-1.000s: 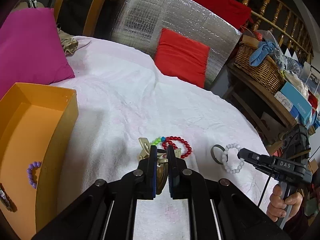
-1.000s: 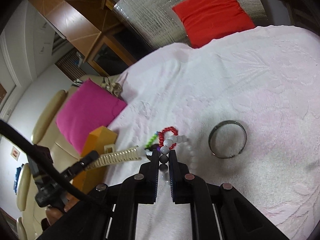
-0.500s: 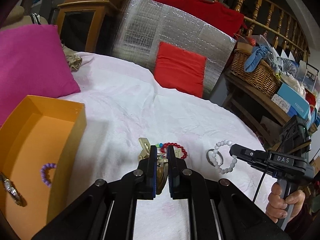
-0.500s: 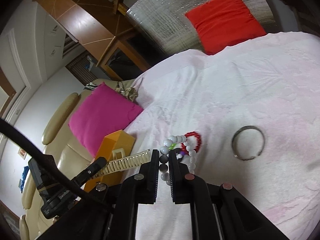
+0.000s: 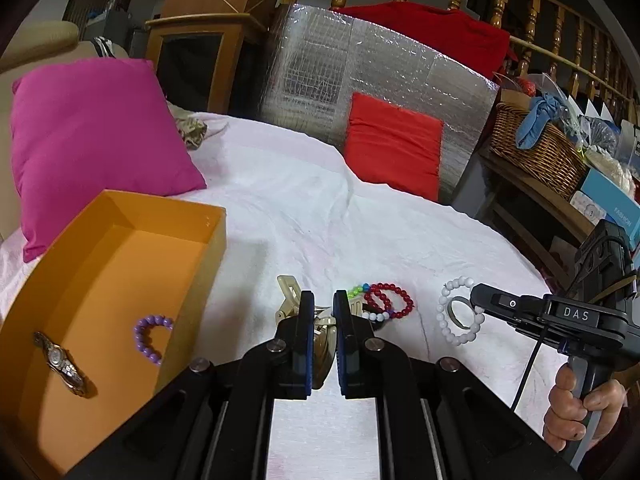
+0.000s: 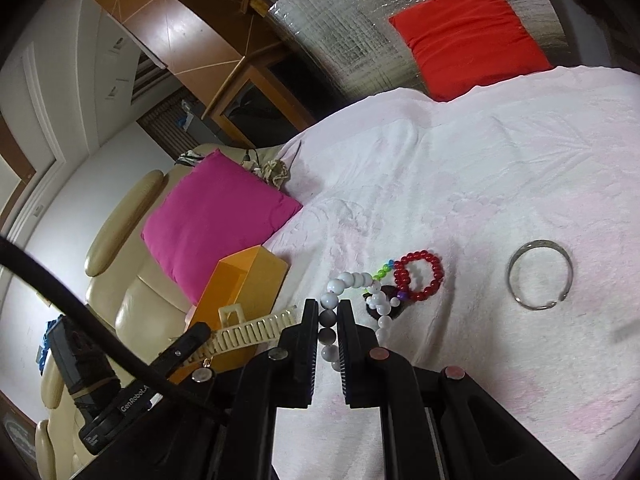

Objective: Organize jewelry
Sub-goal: 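Carry the white bracelet to the orange box with the right tool while the left holds the trinket, then release the white bracelet and trinket into the box and withdraw both tools, then lower the left tool onto the multicolor bead bracelet and grasp it, then lift the multicolor bracelet with the left tool while the right tool grasps the silver bangle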

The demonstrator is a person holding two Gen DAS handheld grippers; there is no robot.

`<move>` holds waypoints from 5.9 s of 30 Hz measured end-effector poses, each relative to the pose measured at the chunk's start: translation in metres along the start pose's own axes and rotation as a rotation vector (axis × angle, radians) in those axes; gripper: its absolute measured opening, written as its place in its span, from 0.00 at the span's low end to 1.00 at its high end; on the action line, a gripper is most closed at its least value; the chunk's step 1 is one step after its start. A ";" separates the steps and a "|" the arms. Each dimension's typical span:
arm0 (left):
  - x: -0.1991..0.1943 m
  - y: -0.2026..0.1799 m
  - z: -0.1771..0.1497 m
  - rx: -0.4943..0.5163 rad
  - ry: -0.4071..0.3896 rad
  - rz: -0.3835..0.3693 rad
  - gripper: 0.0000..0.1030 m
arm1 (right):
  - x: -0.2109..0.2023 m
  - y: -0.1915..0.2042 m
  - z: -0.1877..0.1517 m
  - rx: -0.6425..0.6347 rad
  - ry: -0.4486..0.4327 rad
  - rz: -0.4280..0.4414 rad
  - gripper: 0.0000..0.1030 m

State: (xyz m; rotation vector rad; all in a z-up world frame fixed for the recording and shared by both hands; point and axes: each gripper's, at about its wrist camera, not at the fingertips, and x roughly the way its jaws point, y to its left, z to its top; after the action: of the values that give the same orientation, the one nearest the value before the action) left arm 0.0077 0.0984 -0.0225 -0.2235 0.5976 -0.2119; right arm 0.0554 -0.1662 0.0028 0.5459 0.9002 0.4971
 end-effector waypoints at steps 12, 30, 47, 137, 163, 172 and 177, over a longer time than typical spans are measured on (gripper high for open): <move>-0.028 0.031 0.010 -0.048 -0.098 0.067 0.09 | 0.022 0.039 0.002 -0.040 0.009 0.045 0.10; -0.045 0.168 0.012 -0.296 -0.117 0.363 0.09 | 0.166 0.173 0.009 -0.111 0.114 0.186 0.10; -0.014 0.157 0.022 -0.260 -0.073 0.441 0.67 | 0.178 0.128 0.016 0.004 0.131 0.050 0.60; 0.179 -0.094 -0.007 0.167 0.326 0.100 0.87 | -0.065 -0.120 0.007 0.207 -0.156 -0.442 0.69; 0.189 -0.068 -0.002 0.150 0.358 0.052 0.33 | -0.017 -0.119 0.014 0.162 -0.080 -0.410 0.63; 0.190 -0.049 -0.006 0.162 0.397 0.075 0.14 | -0.006 -0.121 0.017 0.165 -0.064 -0.408 0.63; 0.188 -0.041 -0.007 0.151 0.416 0.067 0.11 | -0.006 -0.119 0.016 0.151 -0.065 -0.408 0.63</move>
State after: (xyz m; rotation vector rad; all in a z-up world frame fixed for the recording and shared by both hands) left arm 0.1496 0.0095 -0.1168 -0.0106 0.9962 -0.2393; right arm 0.0864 -0.2632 -0.0602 0.4953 0.9616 0.0412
